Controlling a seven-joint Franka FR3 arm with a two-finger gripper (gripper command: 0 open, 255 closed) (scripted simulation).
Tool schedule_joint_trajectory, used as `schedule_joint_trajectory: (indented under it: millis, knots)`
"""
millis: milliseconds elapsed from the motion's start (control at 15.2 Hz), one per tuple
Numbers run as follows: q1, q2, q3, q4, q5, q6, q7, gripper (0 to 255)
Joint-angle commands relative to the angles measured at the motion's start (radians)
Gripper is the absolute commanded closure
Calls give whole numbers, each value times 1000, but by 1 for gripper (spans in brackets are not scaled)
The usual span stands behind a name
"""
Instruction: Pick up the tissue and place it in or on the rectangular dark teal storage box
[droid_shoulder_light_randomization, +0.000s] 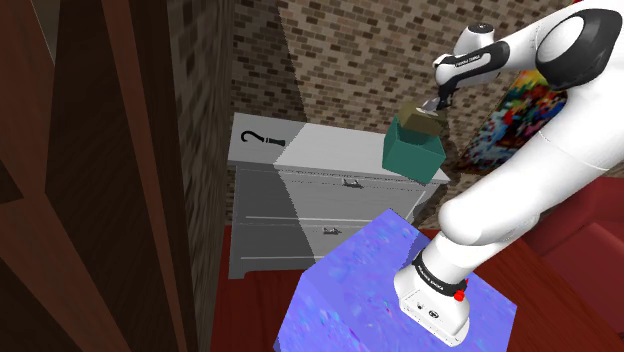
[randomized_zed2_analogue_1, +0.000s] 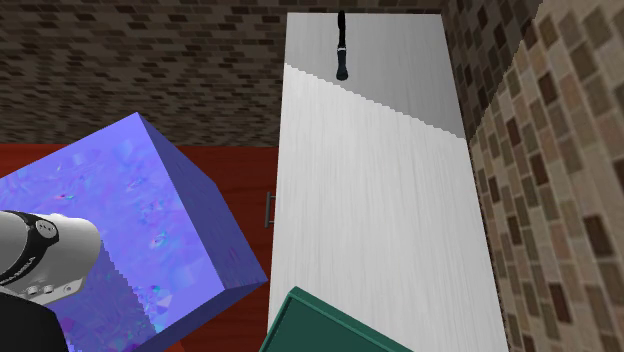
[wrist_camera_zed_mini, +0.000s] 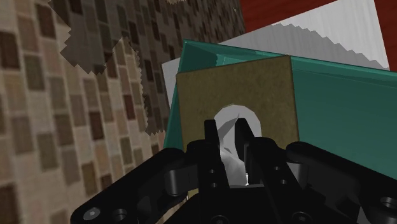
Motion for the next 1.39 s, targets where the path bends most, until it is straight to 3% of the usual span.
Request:
schedule_joint_trajectory:
  millis: [0, 528, 594, 924, 1188, 1320]
  knots:
    - [-3, 7, -2, -22, -10, 28, 14, 255]
    - [-3, 7, -1, -22, -10, 28, 13, 255]
    - [-3, 7, -1, -22, -10, 28, 14, 0]
    - [-3, 7, -1, -22, -10, 28, 13, 0]
    - [8, -108, 40, -23, -53, -95, 41, 0]
    - [7, -108, 41, -23, -53, -95, 41, 0]
